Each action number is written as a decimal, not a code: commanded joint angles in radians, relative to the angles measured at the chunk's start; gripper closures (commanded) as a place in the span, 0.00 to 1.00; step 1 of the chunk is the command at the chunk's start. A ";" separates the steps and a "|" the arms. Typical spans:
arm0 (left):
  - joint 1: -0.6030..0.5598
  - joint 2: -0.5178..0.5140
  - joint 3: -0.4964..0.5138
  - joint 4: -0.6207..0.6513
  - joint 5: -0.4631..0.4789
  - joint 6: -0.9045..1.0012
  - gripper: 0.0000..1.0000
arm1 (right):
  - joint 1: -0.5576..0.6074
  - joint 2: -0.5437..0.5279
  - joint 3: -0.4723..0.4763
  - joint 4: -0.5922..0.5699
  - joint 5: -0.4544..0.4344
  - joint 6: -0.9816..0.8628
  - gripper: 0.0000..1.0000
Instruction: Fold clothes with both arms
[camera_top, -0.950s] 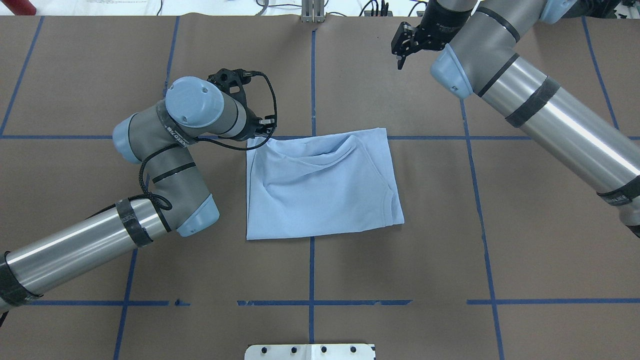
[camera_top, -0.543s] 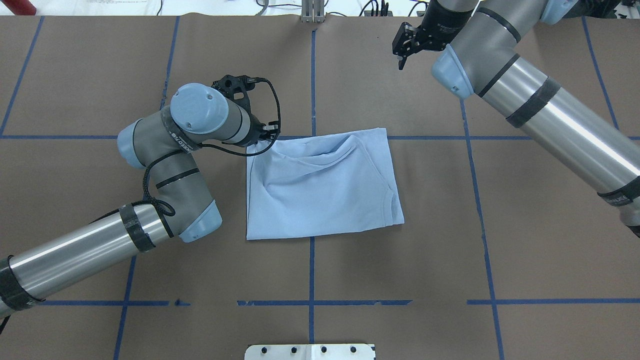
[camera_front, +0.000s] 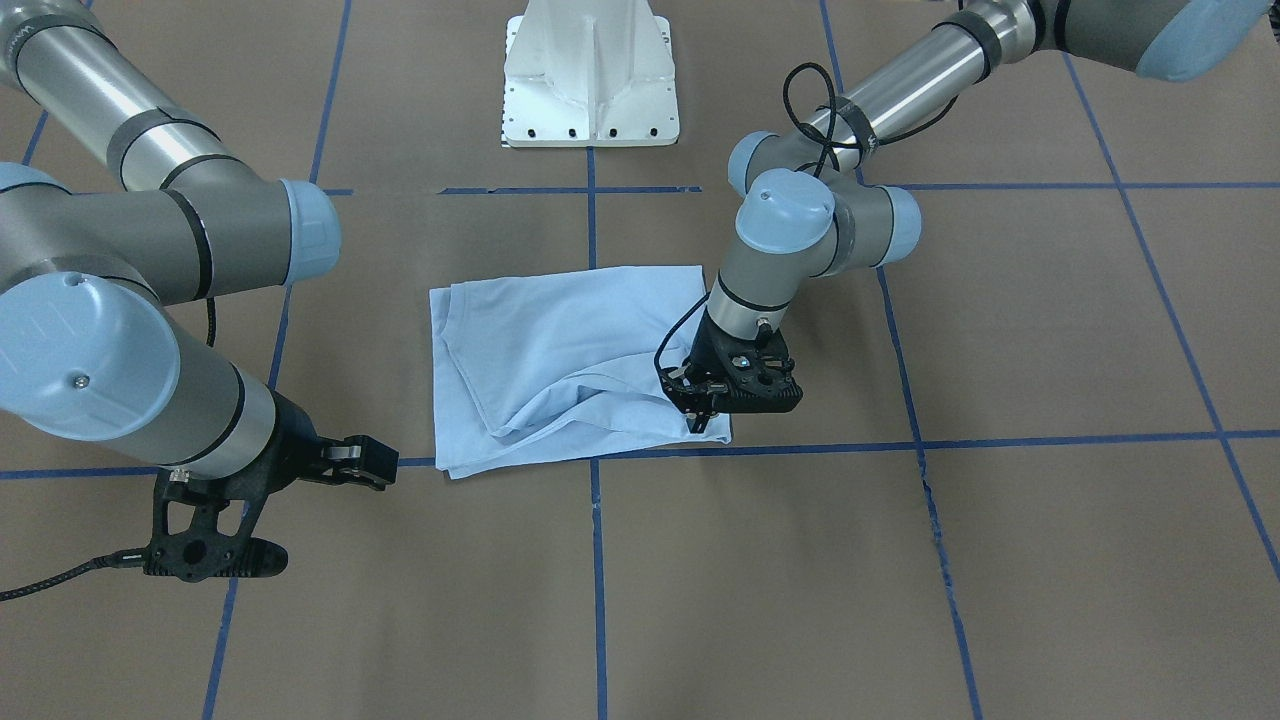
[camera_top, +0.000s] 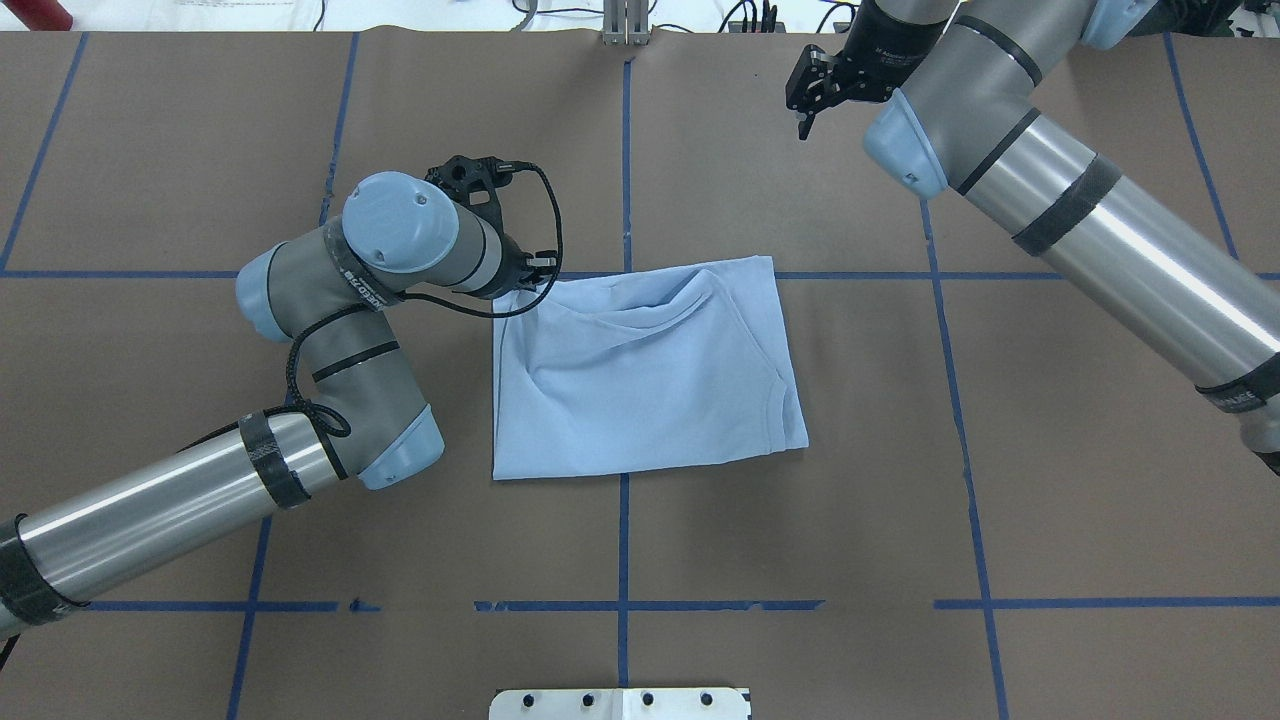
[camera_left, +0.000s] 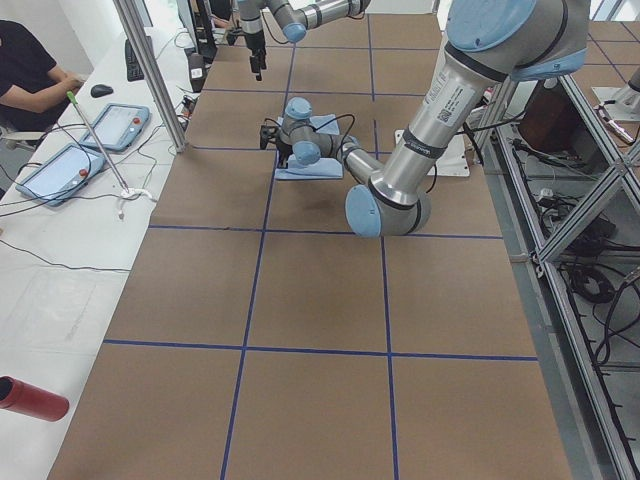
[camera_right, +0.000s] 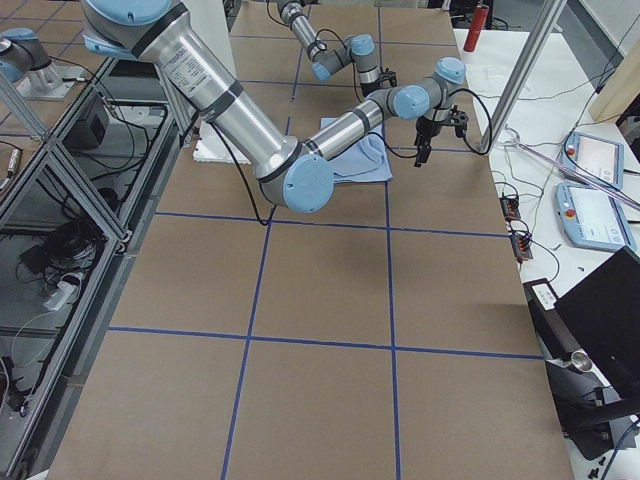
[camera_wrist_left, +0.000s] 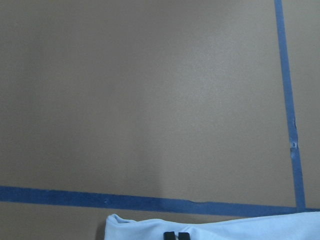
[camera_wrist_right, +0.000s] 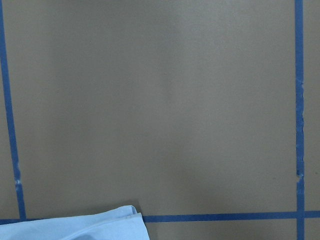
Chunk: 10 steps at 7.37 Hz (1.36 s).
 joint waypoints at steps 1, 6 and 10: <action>-0.024 0.002 0.001 0.006 0.001 0.002 1.00 | 0.000 -0.008 0.000 0.002 0.000 0.000 0.00; -0.086 0.005 0.025 -0.002 0.007 0.051 0.01 | 0.003 -0.027 0.002 0.008 0.000 0.000 0.00; -0.254 0.036 0.030 0.014 -0.048 0.267 0.00 | 0.075 -0.034 0.000 0.002 -0.002 -0.037 0.00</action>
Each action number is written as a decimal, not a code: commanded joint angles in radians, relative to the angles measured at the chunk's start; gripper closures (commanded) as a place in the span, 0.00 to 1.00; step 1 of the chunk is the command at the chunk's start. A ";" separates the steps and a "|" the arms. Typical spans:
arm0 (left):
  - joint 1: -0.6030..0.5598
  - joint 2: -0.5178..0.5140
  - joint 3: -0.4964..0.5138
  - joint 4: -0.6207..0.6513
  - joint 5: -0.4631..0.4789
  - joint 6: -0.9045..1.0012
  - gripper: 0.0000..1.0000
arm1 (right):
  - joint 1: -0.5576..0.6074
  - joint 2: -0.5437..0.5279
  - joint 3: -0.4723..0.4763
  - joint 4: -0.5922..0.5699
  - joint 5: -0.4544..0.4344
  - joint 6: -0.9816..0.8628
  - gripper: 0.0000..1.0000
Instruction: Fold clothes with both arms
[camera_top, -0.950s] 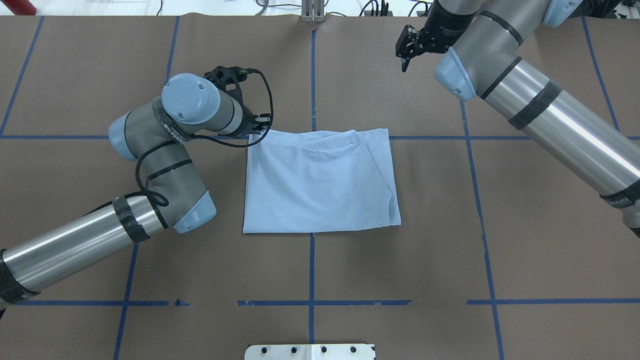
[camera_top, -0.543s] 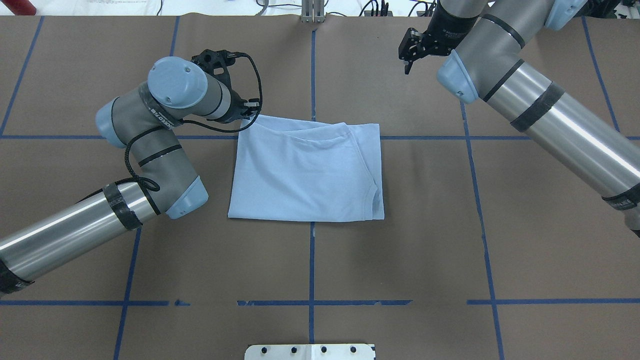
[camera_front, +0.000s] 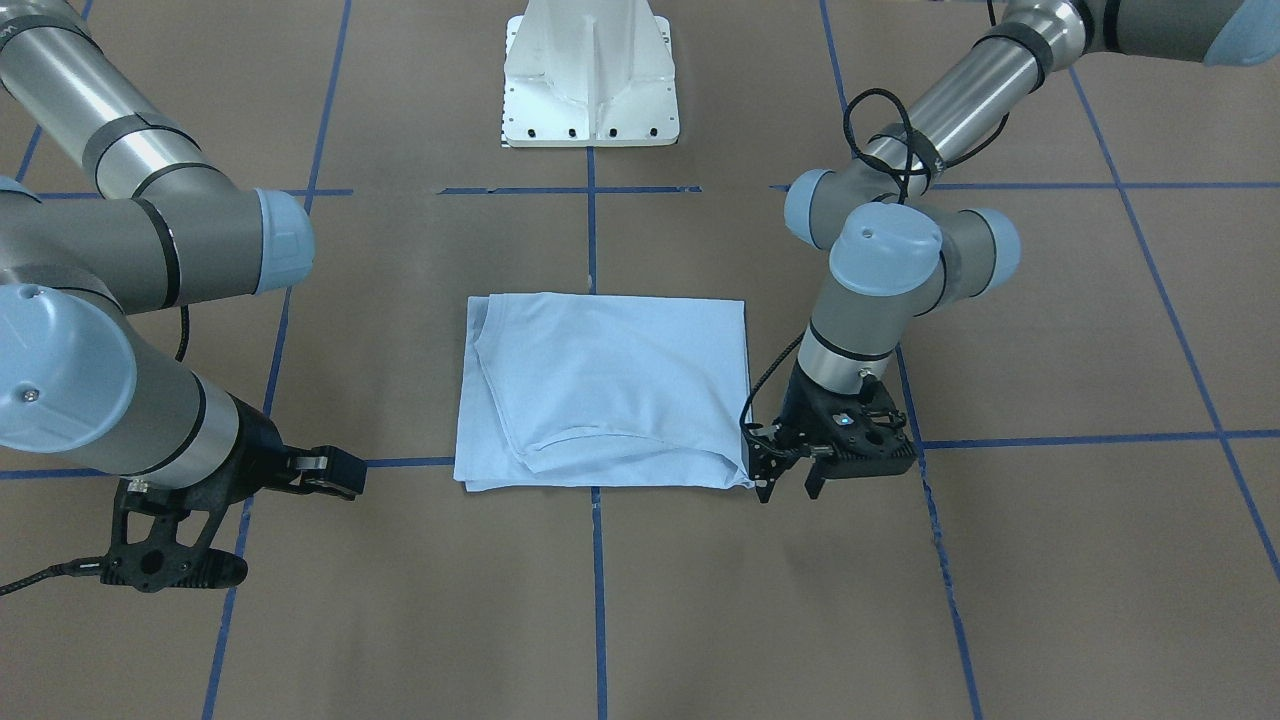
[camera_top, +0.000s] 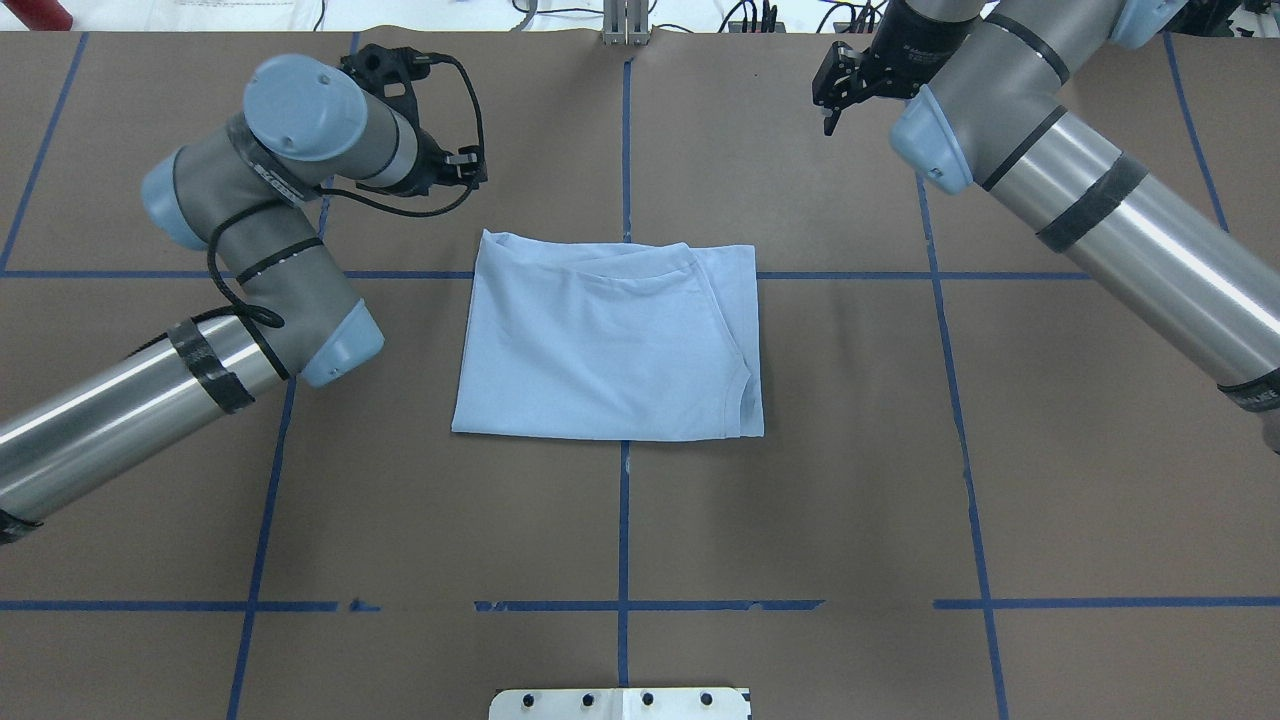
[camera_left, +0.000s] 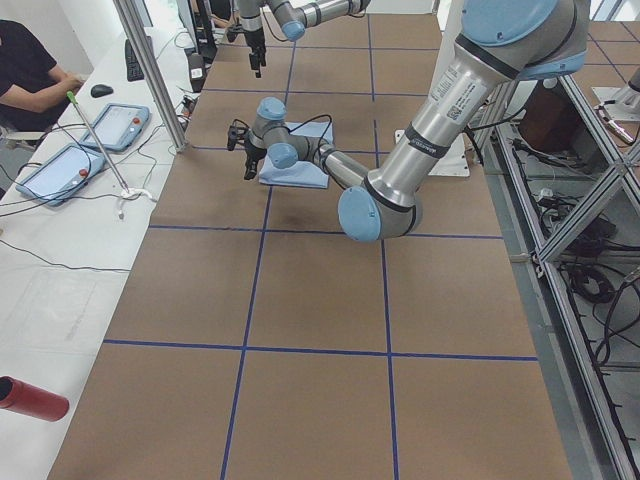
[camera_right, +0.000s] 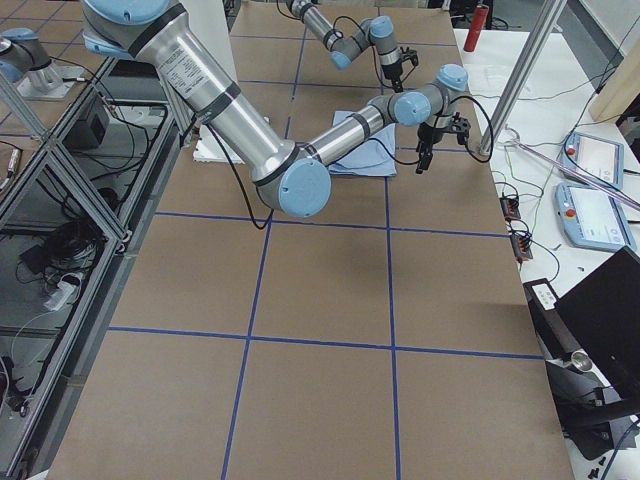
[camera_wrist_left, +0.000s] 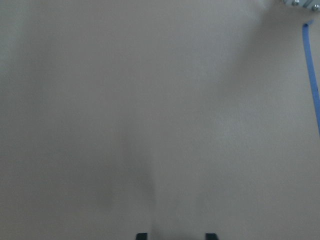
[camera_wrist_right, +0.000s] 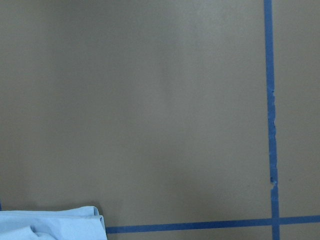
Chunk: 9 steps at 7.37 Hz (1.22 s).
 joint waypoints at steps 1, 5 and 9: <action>-0.143 0.056 -0.005 0.006 -0.142 0.185 0.00 | 0.082 -0.027 -0.001 -0.006 0.008 -0.091 0.00; -0.432 0.256 -0.290 0.368 -0.280 0.731 0.00 | 0.330 -0.271 0.068 -0.015 0.046 -0.531 0.00; -0.625 0.522 -0.378 0.428 -0.491 1.121 0.00 | 0.550 -0.604 0.154 -0.029 0.134 -0.967 0.00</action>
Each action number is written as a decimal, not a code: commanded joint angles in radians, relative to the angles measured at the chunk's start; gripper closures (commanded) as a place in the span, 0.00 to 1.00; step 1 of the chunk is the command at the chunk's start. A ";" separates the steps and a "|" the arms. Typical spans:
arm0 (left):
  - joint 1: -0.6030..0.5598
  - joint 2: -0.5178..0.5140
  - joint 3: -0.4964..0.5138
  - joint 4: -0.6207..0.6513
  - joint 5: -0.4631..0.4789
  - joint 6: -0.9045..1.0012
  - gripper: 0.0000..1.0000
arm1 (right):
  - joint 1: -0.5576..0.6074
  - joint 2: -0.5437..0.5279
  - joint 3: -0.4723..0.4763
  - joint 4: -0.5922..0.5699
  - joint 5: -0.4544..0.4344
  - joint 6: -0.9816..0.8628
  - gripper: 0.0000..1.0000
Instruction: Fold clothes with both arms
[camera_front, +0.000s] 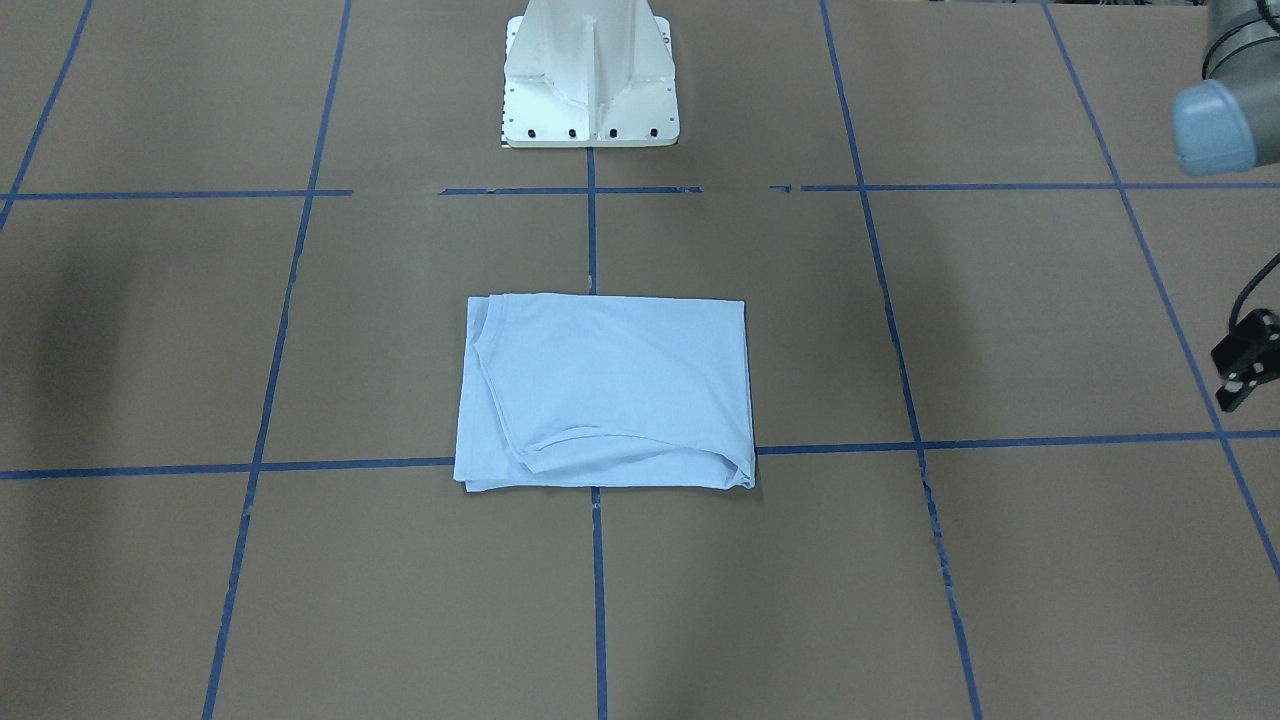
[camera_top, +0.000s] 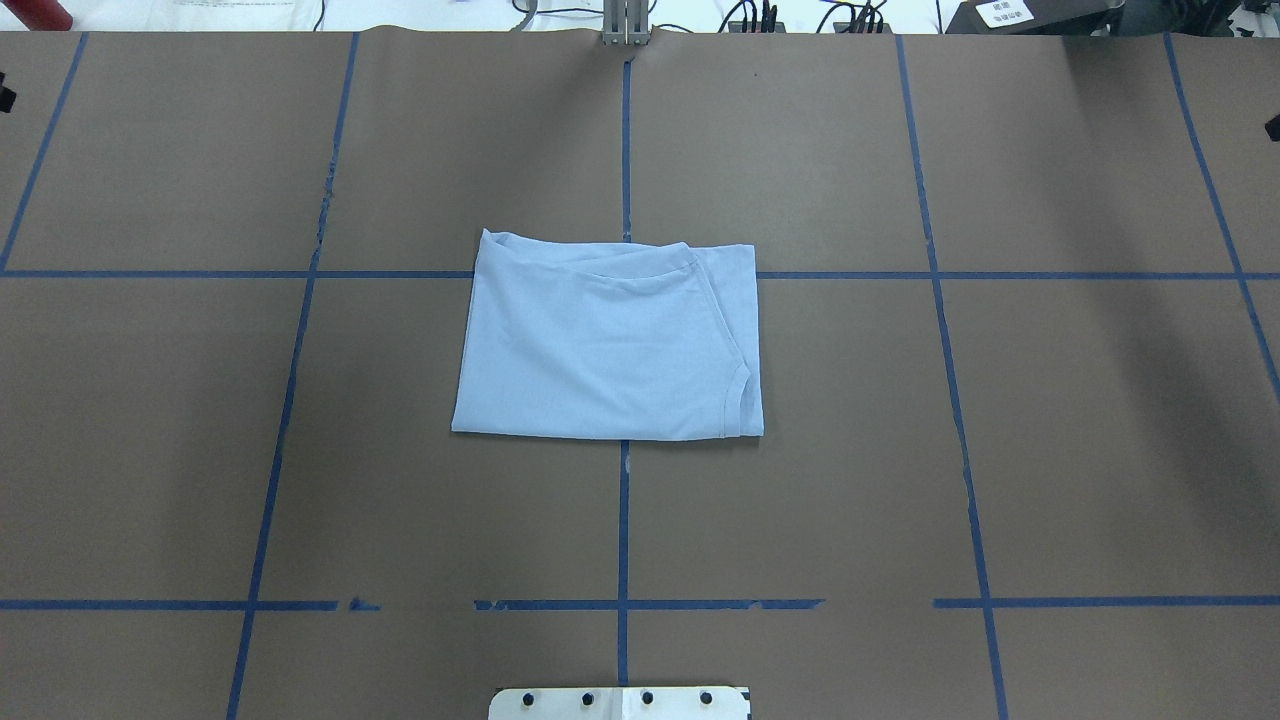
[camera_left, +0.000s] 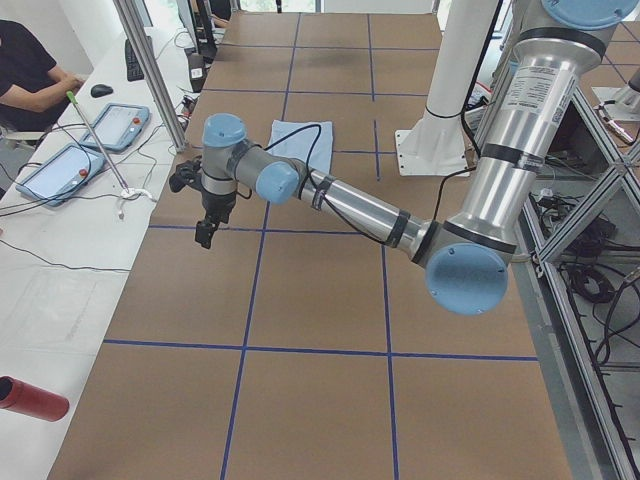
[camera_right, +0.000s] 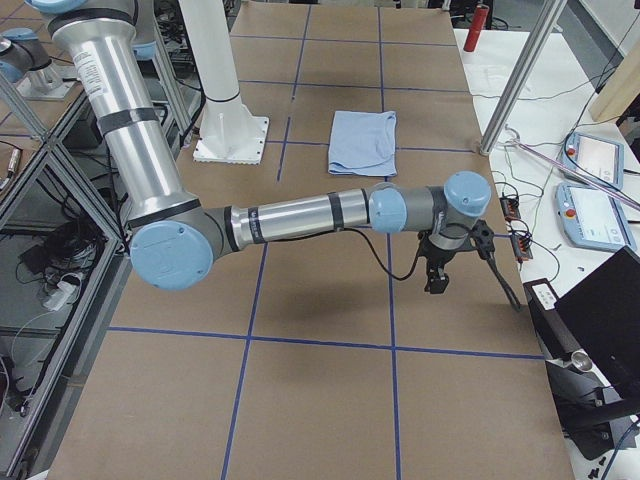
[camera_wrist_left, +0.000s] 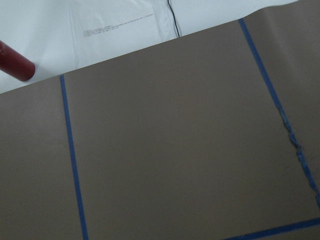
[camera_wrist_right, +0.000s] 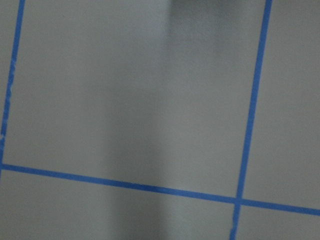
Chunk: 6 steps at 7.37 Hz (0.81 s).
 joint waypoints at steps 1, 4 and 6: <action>-0.106 0.138 -0.006 -0.002 -0.088 0.223 0.00 | 0.112 -0.145 0.029 0.000 0.010 -0.156 0.00; -0.152 0.218 0.009 0.006 -0.070 0.383 0.00 | 0.114 -0.242 0.120 0.001 -0.011 -0.175 0.00; -0.152 0.222 0.183 -0.174 -0.057 0.429 0.00 | 0.088 -0.238 0.106 -0.002 -0.036 -0.164 0.00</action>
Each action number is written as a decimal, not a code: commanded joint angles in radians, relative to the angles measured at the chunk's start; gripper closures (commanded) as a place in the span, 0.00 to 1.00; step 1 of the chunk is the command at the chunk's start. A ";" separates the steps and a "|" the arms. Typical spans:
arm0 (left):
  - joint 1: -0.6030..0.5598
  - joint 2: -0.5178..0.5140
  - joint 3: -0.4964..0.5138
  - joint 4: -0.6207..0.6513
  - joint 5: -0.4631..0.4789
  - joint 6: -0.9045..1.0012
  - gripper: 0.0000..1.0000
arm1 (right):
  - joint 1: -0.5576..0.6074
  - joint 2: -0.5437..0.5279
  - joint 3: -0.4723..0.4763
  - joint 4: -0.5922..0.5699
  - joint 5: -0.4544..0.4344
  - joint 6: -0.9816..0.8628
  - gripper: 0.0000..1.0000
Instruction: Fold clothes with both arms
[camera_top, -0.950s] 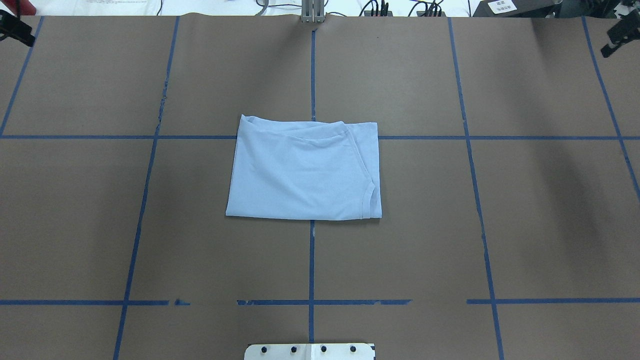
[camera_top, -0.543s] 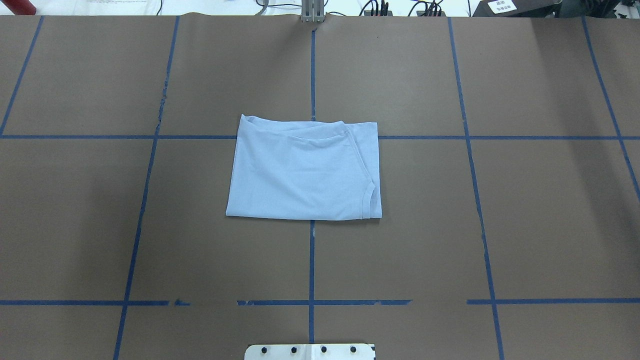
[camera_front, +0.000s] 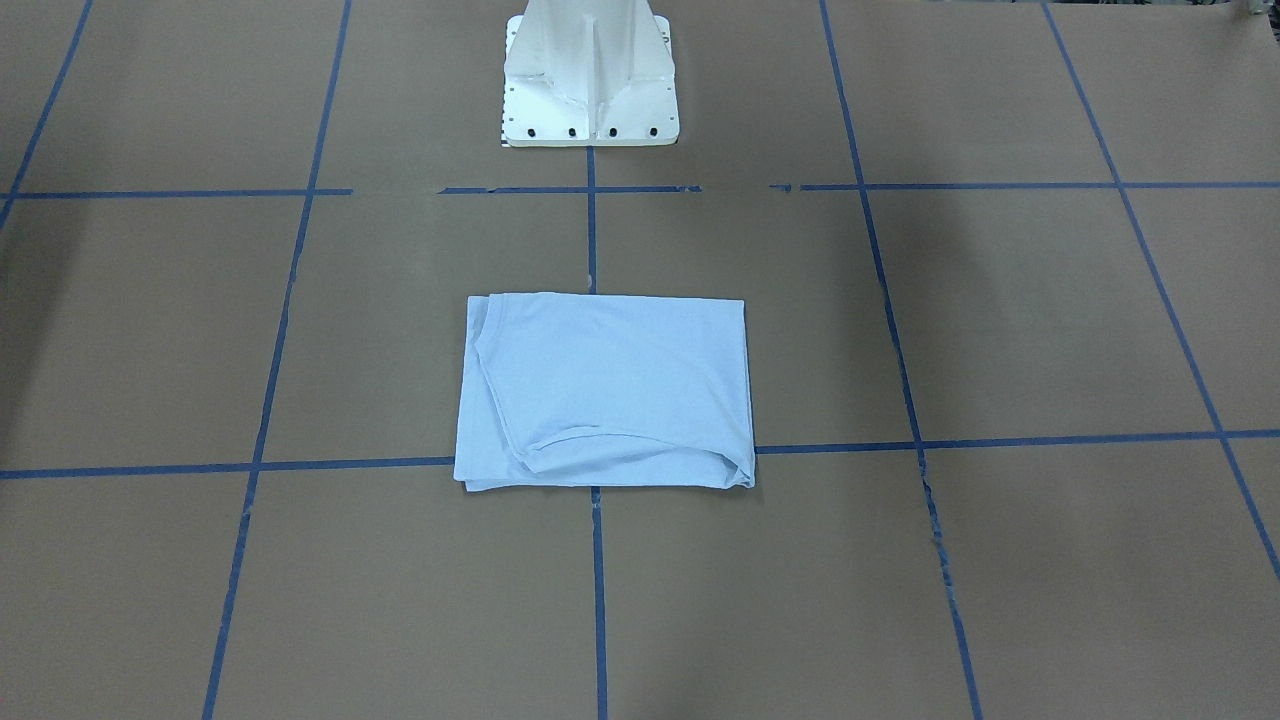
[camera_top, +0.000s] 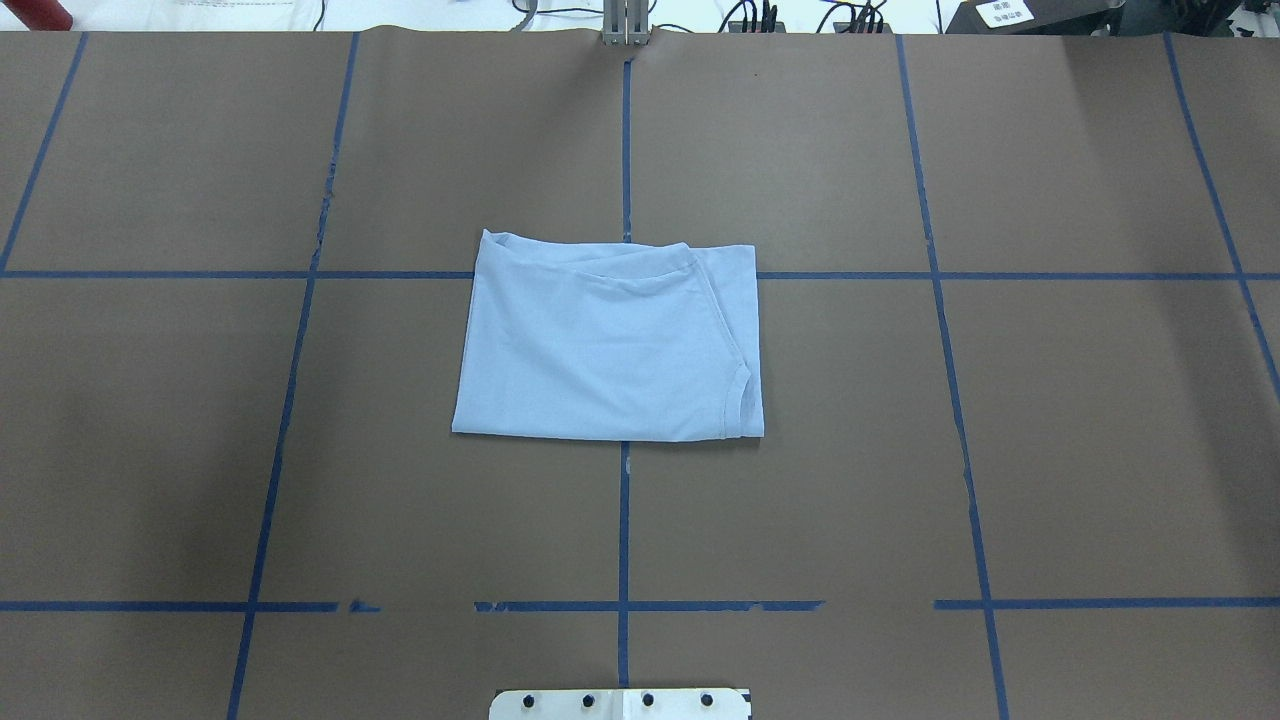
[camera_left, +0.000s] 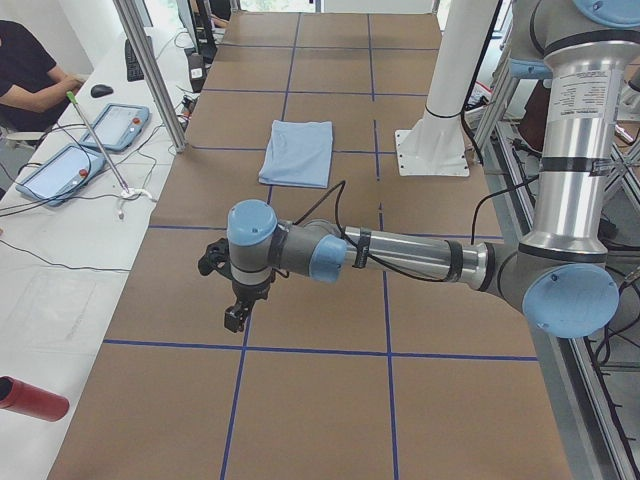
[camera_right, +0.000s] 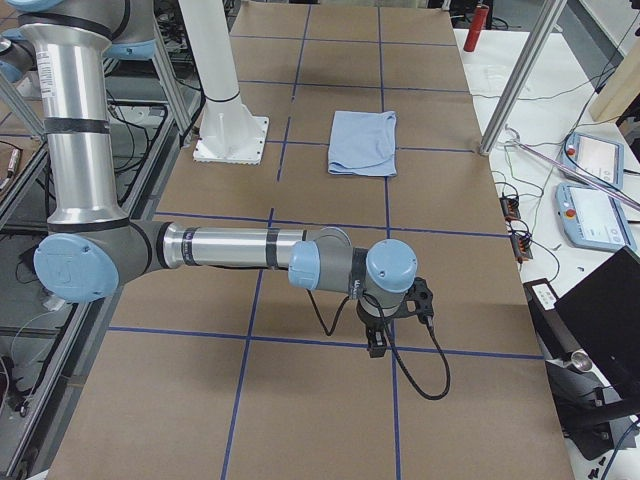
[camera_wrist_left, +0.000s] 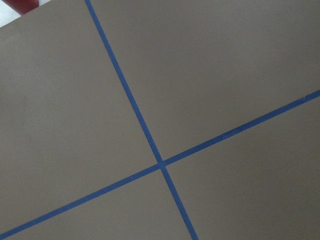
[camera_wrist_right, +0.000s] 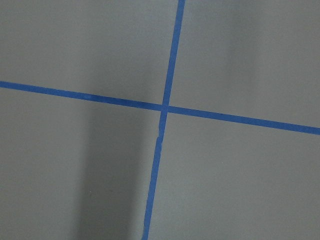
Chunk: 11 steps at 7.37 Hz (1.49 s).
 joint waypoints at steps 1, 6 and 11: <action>-0.002 0.004 0.099 -0.093 0.007 -0.032 0.00 | -0.010 -0.022 -0.005 -0.006 -0.010 0.010 0.00; -0.002 0.008 -0.011 0.075 0.002 -0.092 0.00 | -0.008 -0.119 0.116 0.026 -0.009 0.216 0.00; -0.001 0.005 -0.014 0.077 -0.002 -0.145 0.00 | -0.051 -0.088 0.148 0.028 -0.005 0.264 0.00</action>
